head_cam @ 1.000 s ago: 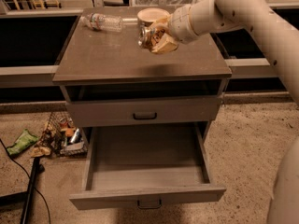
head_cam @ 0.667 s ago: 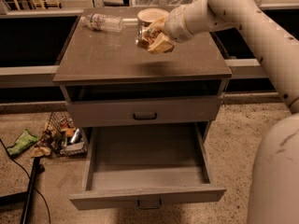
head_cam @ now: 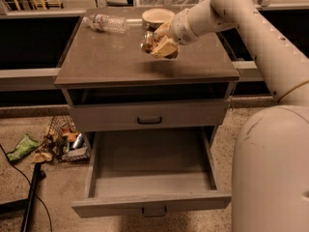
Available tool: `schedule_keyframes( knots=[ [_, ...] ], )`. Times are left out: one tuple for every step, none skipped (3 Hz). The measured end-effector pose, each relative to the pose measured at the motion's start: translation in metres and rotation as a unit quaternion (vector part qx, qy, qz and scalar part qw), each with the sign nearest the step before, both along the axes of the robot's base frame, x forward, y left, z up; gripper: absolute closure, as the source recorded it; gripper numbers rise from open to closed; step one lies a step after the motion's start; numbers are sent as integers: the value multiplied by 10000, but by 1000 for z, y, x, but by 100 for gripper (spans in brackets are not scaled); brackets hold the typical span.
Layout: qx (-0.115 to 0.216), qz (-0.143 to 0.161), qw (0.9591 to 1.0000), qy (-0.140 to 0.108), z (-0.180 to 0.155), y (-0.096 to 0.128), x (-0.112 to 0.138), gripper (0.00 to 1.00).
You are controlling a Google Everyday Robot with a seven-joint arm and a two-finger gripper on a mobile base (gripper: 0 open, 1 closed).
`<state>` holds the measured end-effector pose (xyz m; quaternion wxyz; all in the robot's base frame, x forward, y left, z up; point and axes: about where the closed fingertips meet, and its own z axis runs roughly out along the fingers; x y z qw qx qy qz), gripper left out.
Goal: Pick orange can from middle drawer and place on counter
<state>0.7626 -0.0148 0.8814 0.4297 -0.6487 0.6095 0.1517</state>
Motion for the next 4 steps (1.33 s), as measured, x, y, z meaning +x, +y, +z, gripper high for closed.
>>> schedule_keyframes(
  knots=[
    [18, -30, 9999, 167, -6, -2, 3, 37],
    [26, -73, 9996, 268, -12, -6, 5, 13],
    [27, -73, 9996, 268, -12, -6, 4, 0],
    [190, -185, 9995, 188, -5, -36, -5, 0]
  ],
)
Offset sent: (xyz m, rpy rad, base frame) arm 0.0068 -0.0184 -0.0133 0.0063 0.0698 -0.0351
